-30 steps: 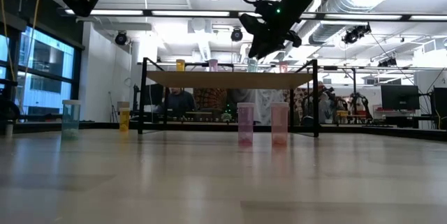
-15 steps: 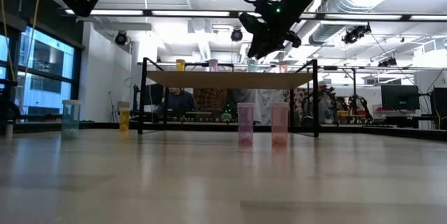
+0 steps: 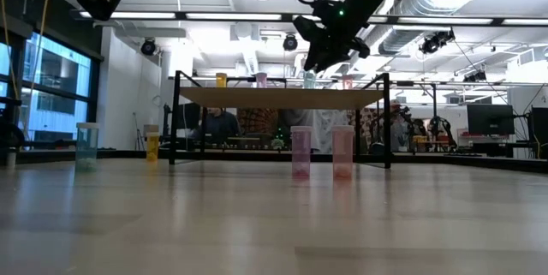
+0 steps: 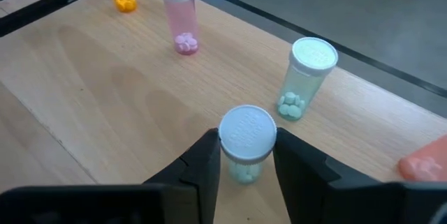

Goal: Pick and place medicine bottles onto shelf by color
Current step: Put the top green pill bottle on the shelf aligned with the other green pill bottle

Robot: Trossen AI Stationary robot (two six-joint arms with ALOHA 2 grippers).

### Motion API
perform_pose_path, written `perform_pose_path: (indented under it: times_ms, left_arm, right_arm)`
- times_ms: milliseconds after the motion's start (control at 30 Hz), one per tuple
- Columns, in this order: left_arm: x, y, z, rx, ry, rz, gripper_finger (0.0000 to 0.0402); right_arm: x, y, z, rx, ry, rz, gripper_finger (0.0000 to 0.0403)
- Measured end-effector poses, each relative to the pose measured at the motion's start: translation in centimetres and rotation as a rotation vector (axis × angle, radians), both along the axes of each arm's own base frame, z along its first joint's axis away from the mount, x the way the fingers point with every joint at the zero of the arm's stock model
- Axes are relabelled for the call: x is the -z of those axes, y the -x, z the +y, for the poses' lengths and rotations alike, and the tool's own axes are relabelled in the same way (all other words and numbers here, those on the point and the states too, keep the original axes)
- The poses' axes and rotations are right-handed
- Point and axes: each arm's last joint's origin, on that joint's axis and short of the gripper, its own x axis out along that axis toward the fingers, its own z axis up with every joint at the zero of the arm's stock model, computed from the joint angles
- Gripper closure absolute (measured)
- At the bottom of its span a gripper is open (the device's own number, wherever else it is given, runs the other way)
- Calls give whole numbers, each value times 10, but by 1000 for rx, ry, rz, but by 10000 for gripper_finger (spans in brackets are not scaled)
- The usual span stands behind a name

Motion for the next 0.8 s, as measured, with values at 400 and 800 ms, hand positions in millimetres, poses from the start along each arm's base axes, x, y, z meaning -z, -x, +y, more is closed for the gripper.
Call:
perform_pose_path:
  times_ms: [400, 800]
  left_arm:
    - [0, 0, 0, 0, 0, 0, 236]
    - [0, 0, 0, 0, 0, 0, 236]
  right_arm:
    - [0, 0, 0, 2, 1, 2, 275]
    - [0, 0, 0, -8, -6, -2, 270]
